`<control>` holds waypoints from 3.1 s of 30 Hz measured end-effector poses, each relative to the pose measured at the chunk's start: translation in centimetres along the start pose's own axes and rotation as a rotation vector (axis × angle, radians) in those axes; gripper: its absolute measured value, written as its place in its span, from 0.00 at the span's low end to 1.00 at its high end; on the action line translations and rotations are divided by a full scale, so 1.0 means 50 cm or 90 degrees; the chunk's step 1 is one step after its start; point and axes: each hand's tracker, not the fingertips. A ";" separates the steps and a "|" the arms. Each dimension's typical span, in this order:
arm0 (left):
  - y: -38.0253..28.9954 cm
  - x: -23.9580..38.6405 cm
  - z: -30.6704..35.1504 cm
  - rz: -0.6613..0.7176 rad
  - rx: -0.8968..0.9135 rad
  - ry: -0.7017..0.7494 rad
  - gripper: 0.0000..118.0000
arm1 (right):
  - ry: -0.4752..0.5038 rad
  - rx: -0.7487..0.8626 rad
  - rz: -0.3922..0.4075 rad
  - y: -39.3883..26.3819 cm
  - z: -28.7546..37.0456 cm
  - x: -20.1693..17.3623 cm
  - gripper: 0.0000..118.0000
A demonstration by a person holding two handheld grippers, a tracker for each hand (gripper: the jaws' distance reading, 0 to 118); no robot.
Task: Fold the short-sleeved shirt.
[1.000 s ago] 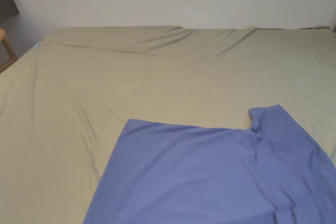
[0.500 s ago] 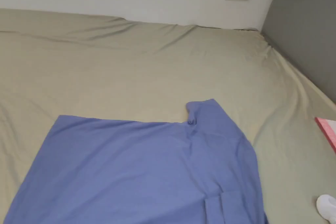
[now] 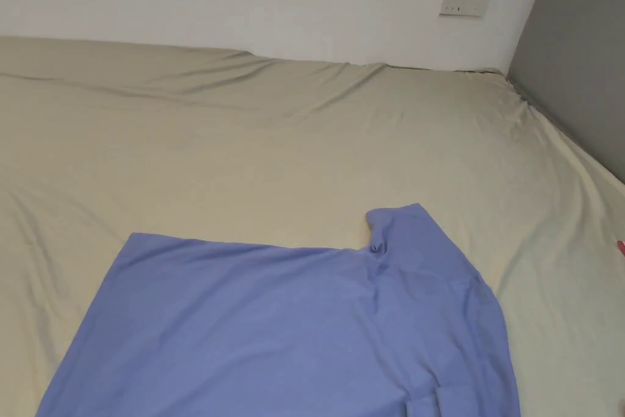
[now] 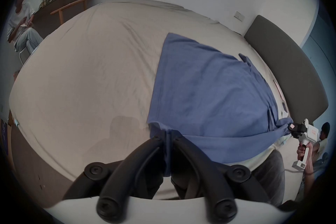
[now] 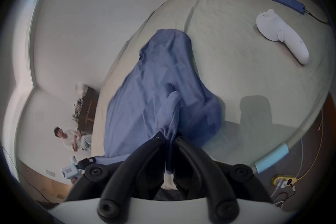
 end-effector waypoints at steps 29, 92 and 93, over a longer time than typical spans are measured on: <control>0.088 0.002 -0.207 -0.121 -0.131 0.098 0.82 | -0.267 0.031 0.459 0.127 -0.103 -0.168 0.70; 0.262 0.060 -0.406 -0.063 0.016 0.148 0.58 | -0.236 0.040 0.446 0.082 -0.033 -0.160 0.69; 0.262 0.064 -0.405 -0.087 -0.057 0.159 0.40 | -0.225 0.048 0.454 0.100 -0.042 -0.169 0.69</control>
